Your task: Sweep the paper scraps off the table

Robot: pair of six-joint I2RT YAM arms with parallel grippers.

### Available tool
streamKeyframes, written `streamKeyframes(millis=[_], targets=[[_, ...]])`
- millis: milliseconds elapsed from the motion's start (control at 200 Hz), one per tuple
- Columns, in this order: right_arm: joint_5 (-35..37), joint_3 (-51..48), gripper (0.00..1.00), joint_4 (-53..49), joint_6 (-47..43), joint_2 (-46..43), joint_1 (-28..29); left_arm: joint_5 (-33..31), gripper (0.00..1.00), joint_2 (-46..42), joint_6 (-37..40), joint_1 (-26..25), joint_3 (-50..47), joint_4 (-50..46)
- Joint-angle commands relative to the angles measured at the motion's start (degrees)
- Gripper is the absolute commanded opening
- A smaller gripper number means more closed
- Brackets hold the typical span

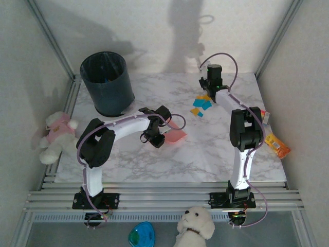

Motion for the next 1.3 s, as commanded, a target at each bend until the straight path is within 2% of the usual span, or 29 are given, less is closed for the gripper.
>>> streamKeyframes(millis=[0, 175, 466, 971, 1297], targets=[[-3.62, 0.03, 0.0, 0.31, -3.58, 0.1, 0.72, 1.92, 0.0, -0.76, 1.83, -0.75, 0.54, -1.8], [-7.32, -5.08, 0.0, 0.2, -5.57, -2.72, 2.25, 2.53, 0.0, -0.25, 2.16, -0.79, 2.03, -1.67], [-7.56, -15.63, 0.0, 1.78, -6.4, -9.78, 6.13, 3.73, 0.0, 2.41, 2.74, -0.62, 5.75, -2.47], [-6.22, -24.76, 0.0, -0.71, 0.12, -20.94, 12.4, 1.04, 0.0, 6.47, 2.45, -0.56, 7.31, -4.39], [-7.87, -28.81, 0.0, -3.03, 5.02, -27.19, 15.91, -1.6, 0.0, 8.66, 0.97, -0.4, 8.83, -4.82]])
